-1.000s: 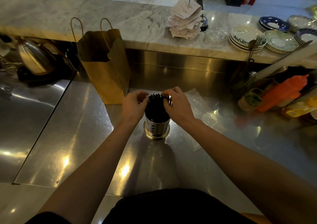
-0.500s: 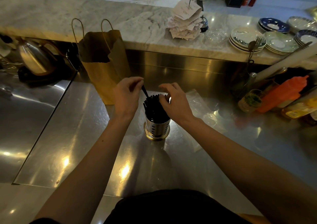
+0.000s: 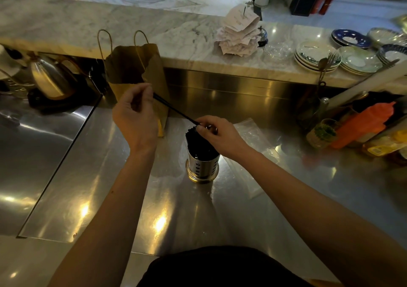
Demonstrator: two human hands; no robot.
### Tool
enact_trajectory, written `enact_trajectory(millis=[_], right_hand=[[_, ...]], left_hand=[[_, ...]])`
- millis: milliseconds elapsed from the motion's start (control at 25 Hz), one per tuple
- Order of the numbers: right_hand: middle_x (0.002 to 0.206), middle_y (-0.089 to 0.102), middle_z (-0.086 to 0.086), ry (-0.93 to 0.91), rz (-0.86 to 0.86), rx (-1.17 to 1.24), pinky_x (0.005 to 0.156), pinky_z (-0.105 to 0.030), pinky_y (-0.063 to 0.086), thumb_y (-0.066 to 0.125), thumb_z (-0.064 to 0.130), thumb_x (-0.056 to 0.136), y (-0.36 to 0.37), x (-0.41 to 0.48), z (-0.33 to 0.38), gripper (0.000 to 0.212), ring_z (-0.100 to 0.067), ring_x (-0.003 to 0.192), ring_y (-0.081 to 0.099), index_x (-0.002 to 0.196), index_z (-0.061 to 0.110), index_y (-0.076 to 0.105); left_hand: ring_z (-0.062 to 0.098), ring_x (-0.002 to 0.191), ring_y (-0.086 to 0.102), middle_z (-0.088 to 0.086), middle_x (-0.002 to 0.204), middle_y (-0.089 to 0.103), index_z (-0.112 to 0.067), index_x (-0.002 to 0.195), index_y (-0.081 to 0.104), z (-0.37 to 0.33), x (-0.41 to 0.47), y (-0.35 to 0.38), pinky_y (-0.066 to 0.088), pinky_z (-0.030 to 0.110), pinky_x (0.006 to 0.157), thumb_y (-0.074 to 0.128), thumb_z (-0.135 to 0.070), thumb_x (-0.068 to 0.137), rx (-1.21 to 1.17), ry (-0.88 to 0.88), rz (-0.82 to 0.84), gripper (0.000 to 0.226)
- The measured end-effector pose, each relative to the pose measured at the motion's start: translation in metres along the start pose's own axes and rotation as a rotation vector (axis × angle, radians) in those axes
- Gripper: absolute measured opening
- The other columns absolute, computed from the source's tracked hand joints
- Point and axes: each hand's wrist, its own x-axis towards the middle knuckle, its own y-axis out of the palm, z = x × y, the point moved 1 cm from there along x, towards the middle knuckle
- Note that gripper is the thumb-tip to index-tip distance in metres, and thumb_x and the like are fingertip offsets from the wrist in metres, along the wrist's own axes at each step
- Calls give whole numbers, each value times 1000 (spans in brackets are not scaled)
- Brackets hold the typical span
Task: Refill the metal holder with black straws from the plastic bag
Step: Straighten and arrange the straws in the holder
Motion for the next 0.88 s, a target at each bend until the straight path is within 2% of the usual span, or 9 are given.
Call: enact_trajectory(millis=[120,200,280,440,520,600,720,800,880], right_hand=[[114,62,3,5,-52,39,75,-11,42,49,25,99,0,0,-1,32,-8,99,56,128,16,58],[116,65,-2,84,-71,184,77,-16,48,45,27,101,-2,0,-1,33,-13,100,60,130,17,57],[114,66,-7,185,-72,389,77,-24,55,43,29,102,-1,0,1,34,-17,97,65,131,16,55],[113,67,-14,352,-179,771,80,-29,59,47,22,101,-3,0,1,28,-23,96,71,126,11,51],[111,67,-17,438,-233,1016,79,-29,59,50,12,99,-6,1,0,25,-25,94,71,123,5,53],[103,67,-16,494,-320,1195,76,-27,60,52,5,97,-12,1,-2,19,-22,88,70,115,2,58],[95,66,-14,479,-453,1235,71,-24,60,53,0,95,-23,1,-9,13,-17,80,67,104,2,61],[93,68,-12,382,-535,1186,67,-21,57,54,1,94,-29,1,-12,13,-13,76,65,105,1,62],[90,69,-10,233,-592,1101,67,-20,54,56,2,94,-35,2,-10,10,-10,71,63,100,3,64]], left_hand=[[18,92,67,7,96,70,-9,104,70,-1,6,-3,56,31,84,62,-18,92,-86,-11,-53,17],[23,92,67,11,95,69,-7,105,69,1,4,-3,57,34,83,62,-17,93,-112,-17,-77,17],[19,90,66,10,95,69,-6,106,69,7,-1,-5,57,32,82,61,-16,93,-135,-67,-98,19],[7,89,67,1,94,68,-7,108,68,18,-13,-2,57,30,84,60,-14,94,-216,-223,-133,17],[5,88,67,-3,94,69,-14,104,69,19,-20,1,57,28,84,61,-13,94,-224,-258,-118,14],[10,93,68,-3,96,70,-25,99,69,23,-25,2,58,32,86,62,-15,93,-221,-273,-85,13],[16,95,69,0,97,72,-33,94,68,42,-35,2,57,37,88,64,-22,92,-135,-320,33,12],[16,92,70,3,96,73,-26,98,70,54,-46,2,57,36,88,65,-25,91,-4,-335,134,9],[13,83,70,3,90,73,-17,100,71,62,-60,3,58,27,84,65,-20,91,94,-269,258,11]])
